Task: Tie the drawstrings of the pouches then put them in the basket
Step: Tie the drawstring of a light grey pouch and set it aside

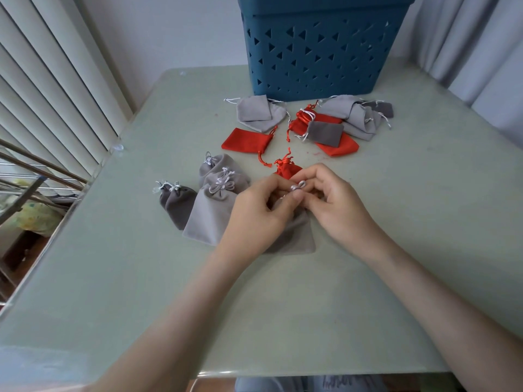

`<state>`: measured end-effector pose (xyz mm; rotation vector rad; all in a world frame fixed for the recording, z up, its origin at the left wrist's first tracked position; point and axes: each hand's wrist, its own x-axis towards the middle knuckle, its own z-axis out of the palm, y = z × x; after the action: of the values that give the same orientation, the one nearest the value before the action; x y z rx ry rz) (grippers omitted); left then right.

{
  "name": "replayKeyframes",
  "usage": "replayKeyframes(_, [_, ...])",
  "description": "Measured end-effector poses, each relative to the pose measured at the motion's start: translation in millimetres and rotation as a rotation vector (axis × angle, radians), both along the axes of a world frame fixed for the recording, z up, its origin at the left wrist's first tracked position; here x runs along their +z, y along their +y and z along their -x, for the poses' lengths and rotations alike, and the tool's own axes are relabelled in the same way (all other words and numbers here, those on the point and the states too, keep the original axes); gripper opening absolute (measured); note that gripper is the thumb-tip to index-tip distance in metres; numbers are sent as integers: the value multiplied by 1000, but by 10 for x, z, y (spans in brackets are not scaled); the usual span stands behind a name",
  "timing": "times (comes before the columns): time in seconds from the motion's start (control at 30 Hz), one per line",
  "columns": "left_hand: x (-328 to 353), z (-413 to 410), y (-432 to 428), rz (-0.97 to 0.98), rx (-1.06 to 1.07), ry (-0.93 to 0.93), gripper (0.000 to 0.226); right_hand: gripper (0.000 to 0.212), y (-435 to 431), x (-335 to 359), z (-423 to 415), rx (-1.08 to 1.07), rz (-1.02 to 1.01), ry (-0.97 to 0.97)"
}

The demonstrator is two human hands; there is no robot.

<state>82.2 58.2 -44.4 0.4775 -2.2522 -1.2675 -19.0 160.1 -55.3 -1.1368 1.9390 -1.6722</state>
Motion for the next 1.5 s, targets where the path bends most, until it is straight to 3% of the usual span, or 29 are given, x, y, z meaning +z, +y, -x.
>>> replayKeyframes(0.17, [4, 16, 31, 15, 69, 28, 14, 9, -19, 1, -17, -48, -34, 42])
replayKeyframes(0.27, [2, 42, 29, -113, 104, 31, 21, 11, -18, 15, -27, -101, -46, 95])
replayKeyframes(0.4, [-35, 83, -14, -365, 80, 14, 22, 8, -3, 37, -51, -176, -16, 325])
replayKeyframes(0.47, [-47, 85, -44, -390, 35, -13, 19, 6, 3, 33, -42, -190, 5, 442])
replayKeyframes(0.57, [-40, 68, -84, -390, -51, -58, 17, 3, 13, 18, -32, -181, 0, 460])
replayKeyframes(0.73, [40, 17, -111, -449, -80, -42, 15, 24, 1, 60, -86, -145, 28, 278])
replayKeyframes(0.87, [68, -9, -82, -489, -44, 45, 10, 11, -40, 40, -64, -58, -83, 99])
replayKeyframes(0.97, [61, -6, -61, -478, -12, 83, 11, 13, -31, 54, -59, 39, -154, -15])
replayKeyframes(1.1, [73, 4, -47, -463, -24, 134, 13, 16, -1, 101, -81, 117, -62, -222])
replayKeyframes(1.23, [82, 9, -99, -649, -140, 194, 15, 29, -5, 161, -51, 188, 31, -556])
replayKeyframes(1.37, [110, 7, -103, -671, -261, 207, 22, 19, 48, 265, -40, 224, 79, -765])
replayKeyframes(1.5, [123, -14, -115, -555, -321, 197, 15, 9, 96, 270, -27, 212, 49, -785])
